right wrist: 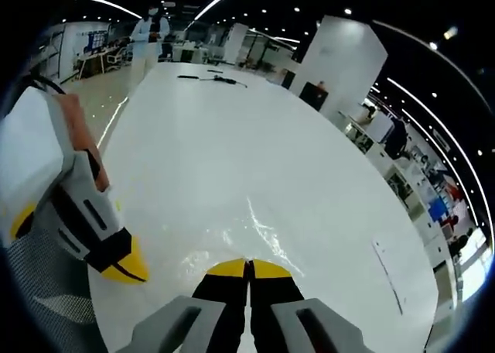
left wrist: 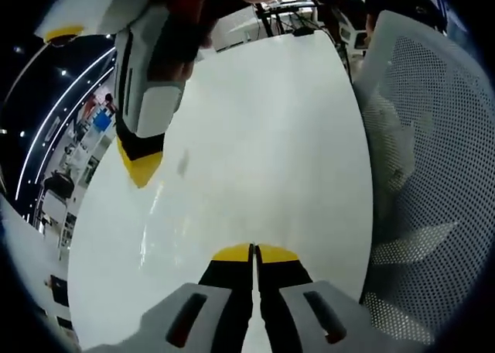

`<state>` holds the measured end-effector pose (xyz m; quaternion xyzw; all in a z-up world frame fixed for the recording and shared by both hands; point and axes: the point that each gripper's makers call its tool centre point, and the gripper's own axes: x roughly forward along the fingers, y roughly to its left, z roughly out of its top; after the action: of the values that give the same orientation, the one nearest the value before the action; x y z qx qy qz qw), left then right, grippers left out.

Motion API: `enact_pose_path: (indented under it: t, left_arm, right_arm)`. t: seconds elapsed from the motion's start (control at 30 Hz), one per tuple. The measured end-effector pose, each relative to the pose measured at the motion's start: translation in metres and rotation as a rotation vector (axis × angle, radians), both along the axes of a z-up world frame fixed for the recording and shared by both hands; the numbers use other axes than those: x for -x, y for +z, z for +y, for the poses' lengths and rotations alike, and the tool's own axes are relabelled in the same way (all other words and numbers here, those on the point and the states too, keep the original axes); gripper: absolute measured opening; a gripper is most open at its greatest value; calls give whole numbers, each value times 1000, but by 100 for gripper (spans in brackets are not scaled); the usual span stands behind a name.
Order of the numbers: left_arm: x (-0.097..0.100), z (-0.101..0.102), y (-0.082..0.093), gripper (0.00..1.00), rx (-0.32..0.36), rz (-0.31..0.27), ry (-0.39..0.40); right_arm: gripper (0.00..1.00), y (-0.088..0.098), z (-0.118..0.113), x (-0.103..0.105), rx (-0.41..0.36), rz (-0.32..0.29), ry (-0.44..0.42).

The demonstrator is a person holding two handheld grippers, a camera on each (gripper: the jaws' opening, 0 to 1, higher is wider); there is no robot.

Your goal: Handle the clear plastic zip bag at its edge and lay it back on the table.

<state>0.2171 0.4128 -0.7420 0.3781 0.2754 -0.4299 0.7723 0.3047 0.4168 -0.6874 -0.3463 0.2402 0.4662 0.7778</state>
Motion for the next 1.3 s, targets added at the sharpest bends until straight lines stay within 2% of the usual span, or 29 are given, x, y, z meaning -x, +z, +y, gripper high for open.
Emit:
enact_pose_path:
  t: [0.73,1.3]
  left_arm:
    - [0,3,-1,0,1,10,15]
    - [-10,8,6,0,2,-8,52]
  right_arm:
    - [0,4,3,-4,-5,-2,-4]
    - [0,-4,3,18,26,6,57]
